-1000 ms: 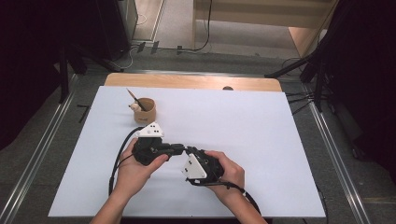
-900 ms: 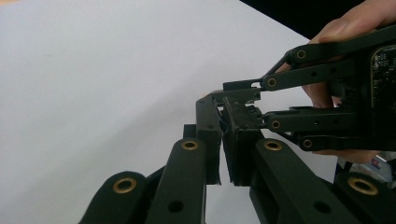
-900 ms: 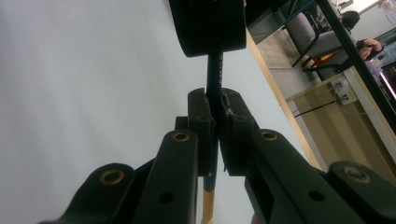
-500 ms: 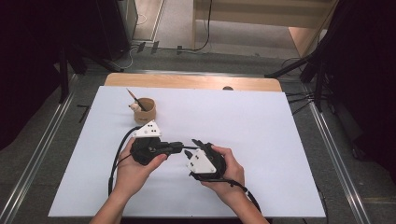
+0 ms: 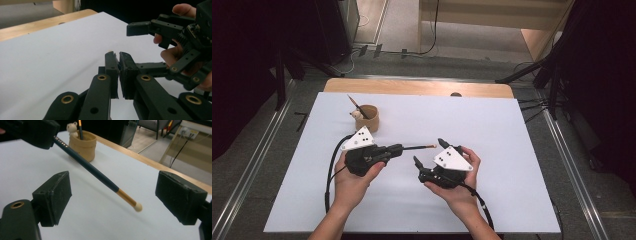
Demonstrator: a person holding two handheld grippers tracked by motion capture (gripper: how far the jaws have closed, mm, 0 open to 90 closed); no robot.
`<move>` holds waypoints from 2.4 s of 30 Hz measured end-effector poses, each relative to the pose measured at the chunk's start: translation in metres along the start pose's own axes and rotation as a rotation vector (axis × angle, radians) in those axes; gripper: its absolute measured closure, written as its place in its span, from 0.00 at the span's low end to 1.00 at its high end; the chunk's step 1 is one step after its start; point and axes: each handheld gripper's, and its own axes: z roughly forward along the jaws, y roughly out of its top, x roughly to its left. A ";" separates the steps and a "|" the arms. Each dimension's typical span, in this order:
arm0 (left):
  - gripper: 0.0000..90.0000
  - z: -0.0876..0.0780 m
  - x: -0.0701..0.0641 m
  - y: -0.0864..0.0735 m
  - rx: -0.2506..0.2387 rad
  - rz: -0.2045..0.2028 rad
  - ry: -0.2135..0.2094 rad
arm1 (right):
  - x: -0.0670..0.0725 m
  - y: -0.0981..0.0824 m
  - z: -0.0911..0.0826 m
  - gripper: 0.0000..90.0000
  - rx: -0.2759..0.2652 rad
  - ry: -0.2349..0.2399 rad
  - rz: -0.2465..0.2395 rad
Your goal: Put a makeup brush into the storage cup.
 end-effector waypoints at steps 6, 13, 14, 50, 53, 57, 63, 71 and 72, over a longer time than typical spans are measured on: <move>0.97 -0.005 0.004 -0.004 -0.083 -0.024 0.029 | -0.012 -0.002 -0.004 0.00 -0.013 -0.003 0.204; 0.96 -0.006 0.004 -0.008 -0.151 -0.031 0.046 | -0.024 -0.009 -0.004 0.00 -0.012 0.036 0.486; 0.96 -0.006 0.003 -0.009 -0.158 -0.029 0.045 | -0.024 -0.010 -0.004 0.00 -0.014 0.047 0.518; 0.96 0.022 -0.035 -0.028 -0.242 0.070 0.034 | -0.051 -0.035 0.006 0.35 -0.138 0.312 1.132; 0.96 0.022 -0.036 -0.029 -0.238 0.073 0.028 | -0.053 -0.036 0.006 0.40 -0.135 0.315 1.150; 0.96 0.023 -0.037 -0.029 -0.238 0.077 0.021 | -0.054 -0.036 0.006 0.46 -0.142 0.312 1.147; 0.96 0.023 -0.039 -0.029 -0.237 0.084 0.010 | -0.057 -0.039 0.006 0.54 -0.144 0.325 1.189; 0.95 0.028 -0.038 -0.030 -0.195 0.101 -0.064 | -0.063 -0.046 0.004 0.82 -0.206 0.409 1.269; 0.88 0.029 -0.037 -0.030 -0.187 0.098 -0.079 | -0.065 -0.045 0.002 0.93 -0.229 0.434 1.266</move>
